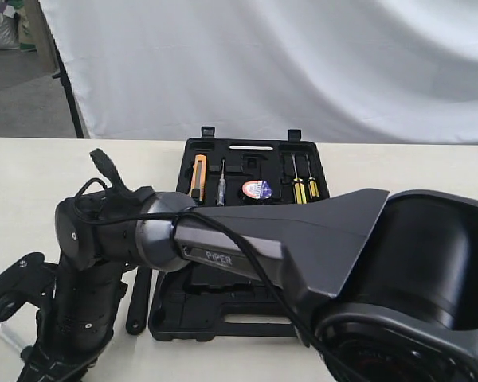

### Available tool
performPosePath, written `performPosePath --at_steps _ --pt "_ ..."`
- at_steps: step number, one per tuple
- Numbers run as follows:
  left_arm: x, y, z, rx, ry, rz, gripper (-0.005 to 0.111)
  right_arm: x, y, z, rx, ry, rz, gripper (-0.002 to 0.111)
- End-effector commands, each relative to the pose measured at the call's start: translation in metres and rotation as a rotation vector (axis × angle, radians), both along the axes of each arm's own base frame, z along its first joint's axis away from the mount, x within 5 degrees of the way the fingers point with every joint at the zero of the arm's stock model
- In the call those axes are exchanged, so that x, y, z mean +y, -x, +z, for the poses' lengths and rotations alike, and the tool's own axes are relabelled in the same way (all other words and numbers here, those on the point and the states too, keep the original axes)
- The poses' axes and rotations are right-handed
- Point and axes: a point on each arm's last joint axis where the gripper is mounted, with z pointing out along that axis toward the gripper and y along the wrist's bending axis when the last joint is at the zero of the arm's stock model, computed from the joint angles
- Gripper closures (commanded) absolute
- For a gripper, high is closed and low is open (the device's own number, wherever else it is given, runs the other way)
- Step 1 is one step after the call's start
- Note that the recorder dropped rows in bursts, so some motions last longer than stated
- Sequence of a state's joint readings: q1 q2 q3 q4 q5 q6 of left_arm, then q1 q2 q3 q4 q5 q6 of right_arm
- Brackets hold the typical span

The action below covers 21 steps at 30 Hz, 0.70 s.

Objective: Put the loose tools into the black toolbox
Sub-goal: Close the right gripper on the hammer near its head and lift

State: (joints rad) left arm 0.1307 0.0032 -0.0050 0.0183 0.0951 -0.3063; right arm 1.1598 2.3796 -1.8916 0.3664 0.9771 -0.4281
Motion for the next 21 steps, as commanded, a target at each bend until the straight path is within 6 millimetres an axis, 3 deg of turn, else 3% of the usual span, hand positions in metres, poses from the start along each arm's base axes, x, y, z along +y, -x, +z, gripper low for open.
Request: performPosePath --at_steps 1,7,13,16,21 --pt "0.001 0.001 0.002 -0.013 -0.002 0.026 0.106 -0.010 0.002 0.013 -0.009 0.087 0.018 0.106" --pt "0.001 0.001 0.002 -0.013 -0.002 0.026 0.106 -0.026 0.006 0.013 0.021 0.236 0.044 0.109" --pt "0.001 0.001 0.002 -0.013 -0.002 0.026 0.106 -0.055 0.012 -0.003 0.008 0.365 0.066 0.109" --pt "0.001 0.001 0.002 -0.013 -0.002 0.026 0.106 -0.070 0.015 0.004 -0.024 0.405 0.062 0.109" --pt "0.001 0.001 0.002 -0.013 -0.002 0.026 0.106 -0.076 0.017 0.019 -0.028 0.385 0.041 0.109"
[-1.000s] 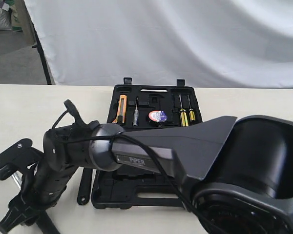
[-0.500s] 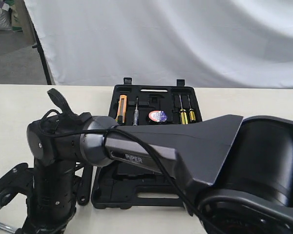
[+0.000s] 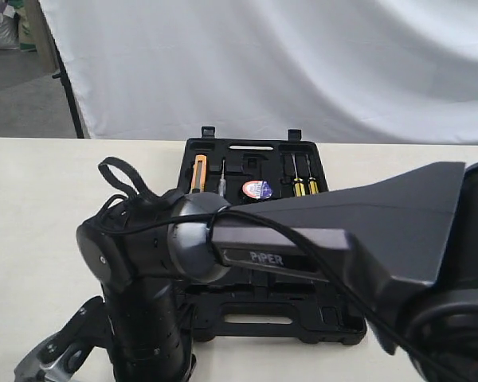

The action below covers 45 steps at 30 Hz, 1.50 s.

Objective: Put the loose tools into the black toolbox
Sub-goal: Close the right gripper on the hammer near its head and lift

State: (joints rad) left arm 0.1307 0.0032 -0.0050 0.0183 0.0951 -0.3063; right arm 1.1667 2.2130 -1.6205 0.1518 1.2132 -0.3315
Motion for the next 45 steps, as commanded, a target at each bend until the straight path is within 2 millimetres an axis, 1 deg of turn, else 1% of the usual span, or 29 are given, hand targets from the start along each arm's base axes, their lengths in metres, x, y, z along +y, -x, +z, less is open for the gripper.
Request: performPosePath --at_steps 1,9,19,20,22,24,27,28,30,33,36,38,41,43,45 --pt "0.001 0.001 0.002 -0.013 -0.002 0.026 0.106 -0.004 -0.002 0.012 -0.022 -0.006 -0.015 0.109" --pt "0.001 0.001 0.002 -0.013 -0.002 0.026 0.106 -0.004 -0.001 -0.001 -0.013 0.024 0.006 0.109" --pt "0.001 0.001 0.002 -0.013 -0.002 0.026 0.106 -0.002 -0.002 0.001 -0.029 -0.004 -0.006 0.108" --pt "0.001 0.001 0.002 -0.013 -0.002 0.026 0.106 -0.002 -0.002 0.001 -0.029 -0.004 -0.006 0.107" --pt "0.001 0.001 0.002 -0.013 -0.002 0.026 0.106 -0.002 -0.002 0.001 -0.030 -0.003 -0.007 0.098" --pt "0.001 0.001 0.002 -0.013 -0.002 0.026 0.106 -0.002 -0.002 0.001 -0.029 0.000 -0.012 0.082" --pt "0.001 0.001 0.002 -0.013 -0.002 0.026 0.106 -0.002 -0.002 0.003 -0.021 0.012 0.002 0.061" --pt "0.001 0.001 0.002 -0.013 -0.002 0.026 0.106 0.000 -0.003 0.006 -0.025 -0.002 0.012 0.056" --pt "0.001 0.001 0.002 -0.013 -0.002 0.026 0.106 0.006 -0.006 0.014 -0.041 -0.033 -0.006 0.050" --pt "0.001 0.001 0.002 -0.013 -0.002 0.026 0.106 0.019 -0.011 0.035 -0.073 -0.109 -0.021 0.047" --pt "0.001 0.001 0.002 -0.013 -0.002 0.026 0.106 0.030 -0.016 0.056 -0.102 -0.189 -0.024 0.047" --pt "0.001 0.001 0.002 -0.013 -0.002 0.026 0.106 0.038 -0.017 0.064 -0.113 -0.257 -0.037 0.047" --pt "0.001 0.001 0.002 -0.013 -0.002 0.026 0.106 0.054 -0.019 0.068 -0.122 -0.427 -0.092 0.047" --pt "0.001 0.001 0.002 -0.013 -0.002 0.026 0.106 0.062 -0.018 0.064 -0.083 -0.490 -0.133 0.047" --pt "0.001 0.001 0.002 -0.013 -0.002 0.026 0.106 0.066 -0.017 0.056 -0.063 -0.511 -0.140 0.047"
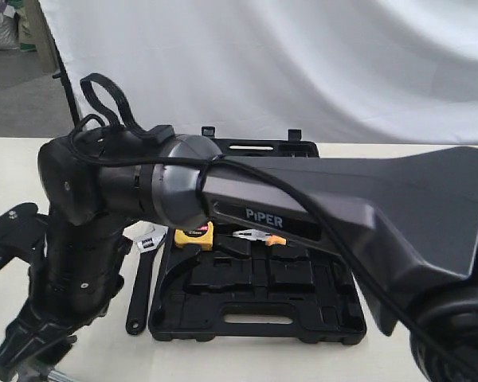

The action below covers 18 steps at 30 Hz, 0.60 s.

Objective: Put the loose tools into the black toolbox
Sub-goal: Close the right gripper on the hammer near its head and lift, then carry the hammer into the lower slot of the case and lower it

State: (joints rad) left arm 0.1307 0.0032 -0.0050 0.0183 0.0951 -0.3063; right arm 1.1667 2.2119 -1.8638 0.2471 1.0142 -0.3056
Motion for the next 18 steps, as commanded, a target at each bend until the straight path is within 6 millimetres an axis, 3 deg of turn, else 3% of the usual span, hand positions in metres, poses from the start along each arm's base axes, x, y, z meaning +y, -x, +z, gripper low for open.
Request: performPosePath --at_steps 1,11,13,18 --pt "0.001 0.001 0.002 -0.013 -0.002 0.026 0.106 0.012 0.000 -0.013 0.041 -0.079 -0.019 0.047" --pt "0.001 0.001 0.002 -0.013 -0.002 0.026 0.106 0.014 0.001 -0.067 0.060 0.034 0.086 0.050" --pt "0.001 0.001 0.002 -0.013 -0.002 0.026 0.106 0.014 0.000 -0.070 0.049 0.044 0.089 0.062" --pt "0.001 0.001 0.002 -0.013 -0.002 0.026 0.106 0.013 -0.001 -0.070 0.035 0.050 0.090 0.109"
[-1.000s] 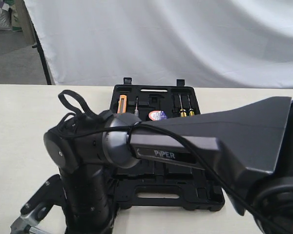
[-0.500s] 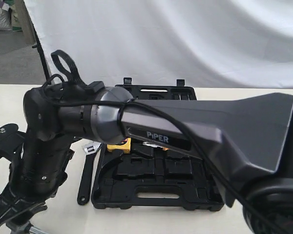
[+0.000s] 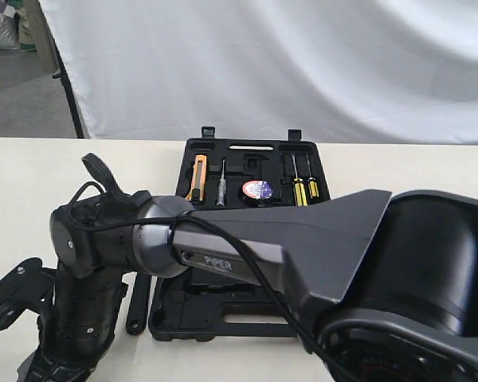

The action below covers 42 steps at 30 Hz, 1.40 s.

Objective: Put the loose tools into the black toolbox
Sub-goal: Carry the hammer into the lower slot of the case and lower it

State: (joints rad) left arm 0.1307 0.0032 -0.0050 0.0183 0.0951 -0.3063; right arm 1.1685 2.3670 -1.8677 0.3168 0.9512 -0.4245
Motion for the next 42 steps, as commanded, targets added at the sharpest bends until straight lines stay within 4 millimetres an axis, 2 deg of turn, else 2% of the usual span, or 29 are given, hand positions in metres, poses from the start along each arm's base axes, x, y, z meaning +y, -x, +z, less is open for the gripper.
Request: performPosePath --at_steps 1,6,10,15,20,22,28,29,31,32,35,42 --pt "0.001 0.001 0.002 -0.013 -0.002 0.026 0.106 0.000 0.000 0.001 -0.012 0.005 0.011 0.108" --pt "0.001 0.001 0.002 -0.013 -0.002 0.026 0.106 -0.005 0.003 0.013 0.007 0.026 0.017 0.109" --pt "0.001 0.001 0.002 -0.013 -0.002 0.026 0.106 -0.012 0.005 0.043 0.011 0.022 0.003 0.109" --pt "0.001 0.001 0.002 -0.013 -0.002 0.026 0.106 -0.026 -0.002 0.086 -0.112 0.009 0.026 0.109" --pt "0.001 0.001 0.002 -0.013 -0.002 0.026 0.106 -0.051 -0.023 0.122 -0.147 -0.008 0.047 0.109" --pt "0.001 0.001 0.002 -0.013 -0.002 0.026 0.106 -0.067 -0.042 0.130 -0.148 0.002 0.021 0.109" --pt "0.001 0.001 0.002 -0.013 -0.002 0.026 0.106 -0.109 -0.103 0.128 -0.181 0.023 0.026 0.109" --pt "0.001 0.001 0.002 -0.013 -0.002 0.026 0.106 -0.117 -0.116 0.122 -0.188 0.033 0.052 0.109" --pt "0.001 0.001 0.002 -0.013 -0.002 0.026 0.106 -0.121 -0.127 0.107 -0.162 0.050 0.042 0.109" --pt "0.001 0.001 0.002 -0.013 -0.002 0.026 0.106 -0.121 -0.129 0.103 -0.158 0.056 0.053 0.109" --pt "0.001 0.001 0.002 -0.013 -0.002 0.026 0.106 -0.116 -0.133 0.070 -0.125 0.099 0.125 0.109" --pt "0.001 0.001 0.002 -0.013 -0.002 0.026 0.106 -0.113 -0.135 0.040 -0.080 0.133 0.171 0.109"
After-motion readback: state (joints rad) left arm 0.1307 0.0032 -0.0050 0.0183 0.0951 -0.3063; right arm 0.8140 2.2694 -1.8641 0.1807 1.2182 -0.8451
